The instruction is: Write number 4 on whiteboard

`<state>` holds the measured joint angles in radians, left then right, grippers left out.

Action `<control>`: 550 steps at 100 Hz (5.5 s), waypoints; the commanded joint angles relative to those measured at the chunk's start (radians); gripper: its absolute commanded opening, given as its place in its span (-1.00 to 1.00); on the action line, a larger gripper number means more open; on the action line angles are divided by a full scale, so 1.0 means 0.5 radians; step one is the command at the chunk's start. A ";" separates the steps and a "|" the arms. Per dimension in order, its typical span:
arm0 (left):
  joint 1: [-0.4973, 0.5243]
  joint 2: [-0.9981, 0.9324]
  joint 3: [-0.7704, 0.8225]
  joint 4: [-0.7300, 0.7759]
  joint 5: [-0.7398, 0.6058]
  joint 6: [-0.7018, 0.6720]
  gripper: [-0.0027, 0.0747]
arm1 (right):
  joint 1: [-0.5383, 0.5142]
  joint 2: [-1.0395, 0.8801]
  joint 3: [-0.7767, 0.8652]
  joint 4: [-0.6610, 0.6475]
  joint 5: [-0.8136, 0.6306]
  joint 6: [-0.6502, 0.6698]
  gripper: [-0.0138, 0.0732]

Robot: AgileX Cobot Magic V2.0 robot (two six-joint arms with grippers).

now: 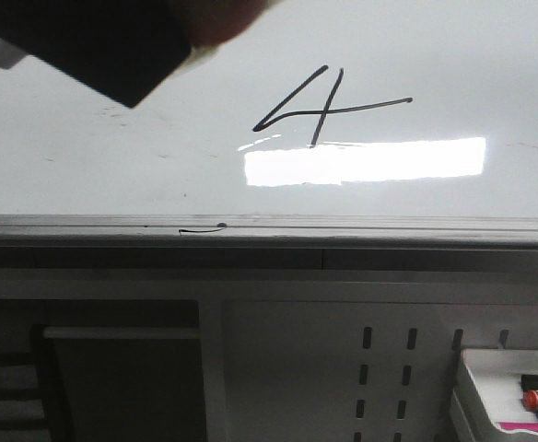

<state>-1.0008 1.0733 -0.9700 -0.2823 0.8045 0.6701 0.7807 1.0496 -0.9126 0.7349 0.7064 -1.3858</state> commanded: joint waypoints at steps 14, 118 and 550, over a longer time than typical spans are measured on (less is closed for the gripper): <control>-0.007 -0.022 -0.060 -0.036 -0.187 -0.043 -0.98 | 0.001 -0.037 -0.065 0.086 0.066 0.030 -0.83; -0.003 0.212 -0.060 -0.040 -0.099 -0.039 -0.98 | -0.002 -0.188 0.046 0.086 -0.497 0.081 0.50; 0.456 -0.245 0.352 -1.258 -1.589 0.048 -0.32 | -0.481 -0.847 0.224 0.144 -0.630 0.520 -0.82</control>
<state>-0.7653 1.0666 -0.8064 -0.9684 -0.0232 0.6911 0.5481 0.6673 -0.7927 0.7765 0.4680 -1.1305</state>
